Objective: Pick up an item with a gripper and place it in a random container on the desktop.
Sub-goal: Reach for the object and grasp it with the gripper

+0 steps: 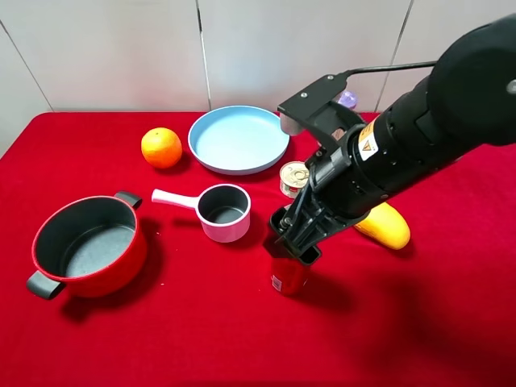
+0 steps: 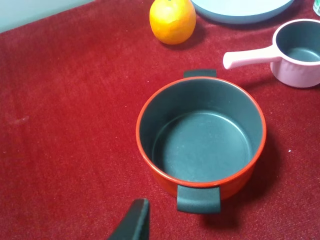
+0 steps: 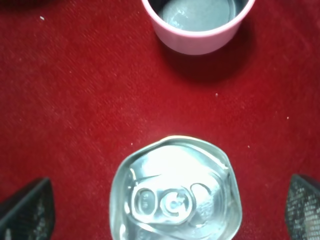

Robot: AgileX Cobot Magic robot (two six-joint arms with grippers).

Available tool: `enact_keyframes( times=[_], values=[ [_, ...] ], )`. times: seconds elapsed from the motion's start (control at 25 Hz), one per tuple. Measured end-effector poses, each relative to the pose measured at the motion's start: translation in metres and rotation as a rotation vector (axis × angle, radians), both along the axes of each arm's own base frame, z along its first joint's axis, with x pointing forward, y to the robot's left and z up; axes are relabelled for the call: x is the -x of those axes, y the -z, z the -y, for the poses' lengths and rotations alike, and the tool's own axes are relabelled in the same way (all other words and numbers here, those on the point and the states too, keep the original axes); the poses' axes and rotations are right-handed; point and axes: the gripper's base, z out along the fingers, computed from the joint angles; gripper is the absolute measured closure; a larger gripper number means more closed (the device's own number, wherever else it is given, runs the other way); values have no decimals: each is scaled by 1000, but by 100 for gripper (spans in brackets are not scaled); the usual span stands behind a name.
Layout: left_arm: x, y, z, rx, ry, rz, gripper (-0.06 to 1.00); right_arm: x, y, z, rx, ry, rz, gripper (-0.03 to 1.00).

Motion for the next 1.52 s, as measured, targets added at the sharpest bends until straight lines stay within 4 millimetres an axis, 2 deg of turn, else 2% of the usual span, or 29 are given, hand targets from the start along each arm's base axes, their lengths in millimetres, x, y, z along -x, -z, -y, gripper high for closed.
enact_keyframes(
  times=[1.04,1.52],
  values=[
    [0,0,0,0,0,0,-5,-13,45,-13,81,6,-63,27],
    [0,0,0,0,0,0,-5,-16,58,-17,98,9,-76,27]
  ],
)
